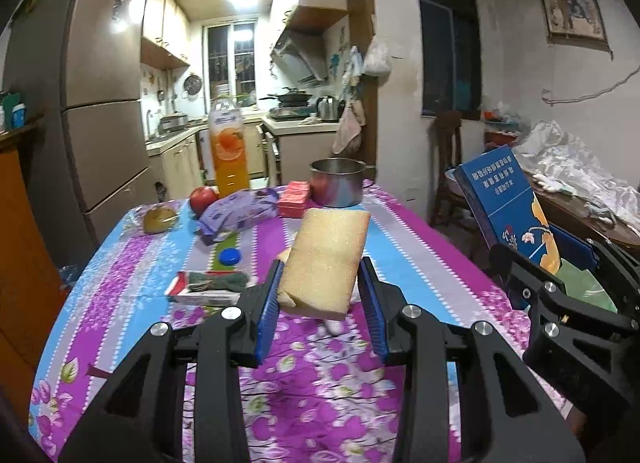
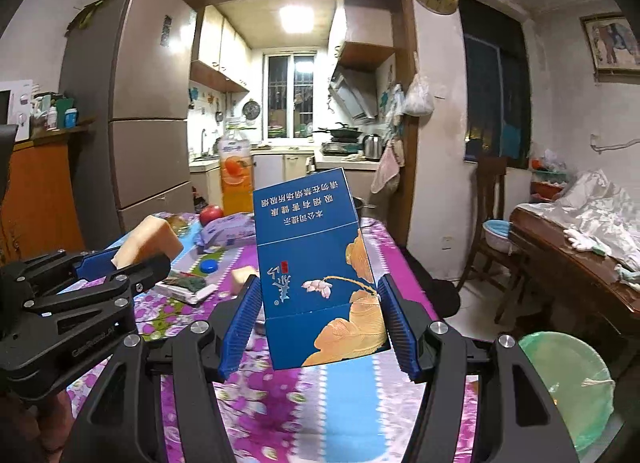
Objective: Collect trash
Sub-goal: 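Carry the blue box and beige sponge over the green bin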
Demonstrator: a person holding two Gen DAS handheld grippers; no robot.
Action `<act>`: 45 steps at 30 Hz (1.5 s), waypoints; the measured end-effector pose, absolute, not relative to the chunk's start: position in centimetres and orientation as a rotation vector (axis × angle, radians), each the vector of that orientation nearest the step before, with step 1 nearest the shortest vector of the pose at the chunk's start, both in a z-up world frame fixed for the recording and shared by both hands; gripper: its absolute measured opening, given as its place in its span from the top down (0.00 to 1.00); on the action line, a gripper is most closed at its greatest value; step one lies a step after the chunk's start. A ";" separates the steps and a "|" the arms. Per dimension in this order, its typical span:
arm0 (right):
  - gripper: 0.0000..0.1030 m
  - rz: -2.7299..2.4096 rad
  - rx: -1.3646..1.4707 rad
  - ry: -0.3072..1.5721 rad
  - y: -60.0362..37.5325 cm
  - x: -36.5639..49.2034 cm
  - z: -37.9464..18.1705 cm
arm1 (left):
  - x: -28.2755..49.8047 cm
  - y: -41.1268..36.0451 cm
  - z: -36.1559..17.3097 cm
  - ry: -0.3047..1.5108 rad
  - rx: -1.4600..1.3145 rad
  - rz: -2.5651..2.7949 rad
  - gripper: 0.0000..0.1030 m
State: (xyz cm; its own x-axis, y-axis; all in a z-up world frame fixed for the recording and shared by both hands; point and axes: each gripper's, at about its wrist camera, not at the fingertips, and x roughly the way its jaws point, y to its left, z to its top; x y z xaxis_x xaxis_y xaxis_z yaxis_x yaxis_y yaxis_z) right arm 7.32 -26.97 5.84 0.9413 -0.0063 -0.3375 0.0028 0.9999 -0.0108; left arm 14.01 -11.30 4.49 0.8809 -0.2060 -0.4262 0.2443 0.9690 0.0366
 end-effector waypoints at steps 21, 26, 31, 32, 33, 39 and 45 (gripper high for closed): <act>0.41 -0.317 0.049 0.375 -44.9 -0.1 6.5 | 12.8 -28.2 4.3 0.440 0.168 -0.496 0.65; 0.41 -0.392 0.071 0.430 -50.7 -0.7 6.0 | 13.1 -32.3 3.7 0.471 0.192 -0.563 0.65; 0.41 -0.428 0.103 0.524 -54.9 0.0 4.9 | 13.6 -36.2 2.6 0.522 0.218 -0.633 0.65; 0.41 -0.430 0.116 0.554 -55.9 0.4 4.4 | 13.8 -37.0 2.3 0.538 0.222 -0.648 0.65; 0.41 -0.432 0.123 0.573 -56.5 0.6 4.1 | 14.0 -37.6 2.1 0.552 0.226 -0.659 0.65; 0.41 -0.421 0.208 0.725 -60.8 3.3 0.2 | 15.2 -42.1 -0.5 0.670 0.274 -0.742 0.65; 0.41 -0.429 0.257 0.845 -63.9 5.5 -4.2 | 17.0 -46.0 -4.7 0.808 0.335 -0.771 0.65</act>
